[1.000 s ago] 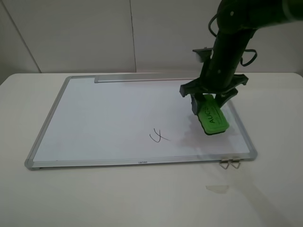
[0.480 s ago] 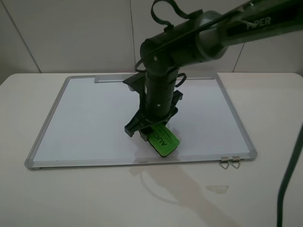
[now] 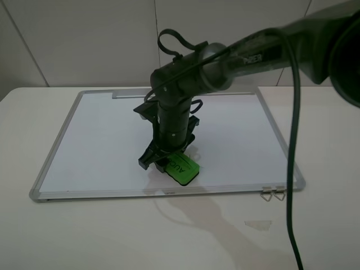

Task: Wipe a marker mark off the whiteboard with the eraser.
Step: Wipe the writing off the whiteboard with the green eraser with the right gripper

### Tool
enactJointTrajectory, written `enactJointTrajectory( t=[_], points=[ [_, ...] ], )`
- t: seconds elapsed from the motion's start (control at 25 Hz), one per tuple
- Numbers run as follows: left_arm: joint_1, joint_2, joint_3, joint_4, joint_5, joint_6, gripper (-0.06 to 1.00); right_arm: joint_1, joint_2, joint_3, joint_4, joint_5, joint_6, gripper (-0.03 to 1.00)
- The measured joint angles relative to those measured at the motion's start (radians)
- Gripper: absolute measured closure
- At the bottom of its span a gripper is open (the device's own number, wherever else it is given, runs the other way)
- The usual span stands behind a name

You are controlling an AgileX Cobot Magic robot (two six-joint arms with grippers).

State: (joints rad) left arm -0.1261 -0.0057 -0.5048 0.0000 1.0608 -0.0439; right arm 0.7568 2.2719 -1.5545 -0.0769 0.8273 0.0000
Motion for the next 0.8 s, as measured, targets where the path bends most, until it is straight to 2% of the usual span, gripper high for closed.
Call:
enactJointTrajectory(
  t=[0.48,0.6,0.8],
  points=[
    [0.000,0.000,0.000,0.000,0.000,0.000,0.26,-0.006,0.008,-0.010,-0.006,-0.032,0.000,0.37],
    [0.000,0.000,0.000,0.000,0.000,0.000,0.26,-0.044,0.008,-0.010,-0.005,-0.049,0.008,0.37],
    [0.000,0.000,0.000,0.000,0.000,0.000,0.26,-0.160,0.011,-0.010,0.000,-0.073,0.011,0.37]
  ],
)
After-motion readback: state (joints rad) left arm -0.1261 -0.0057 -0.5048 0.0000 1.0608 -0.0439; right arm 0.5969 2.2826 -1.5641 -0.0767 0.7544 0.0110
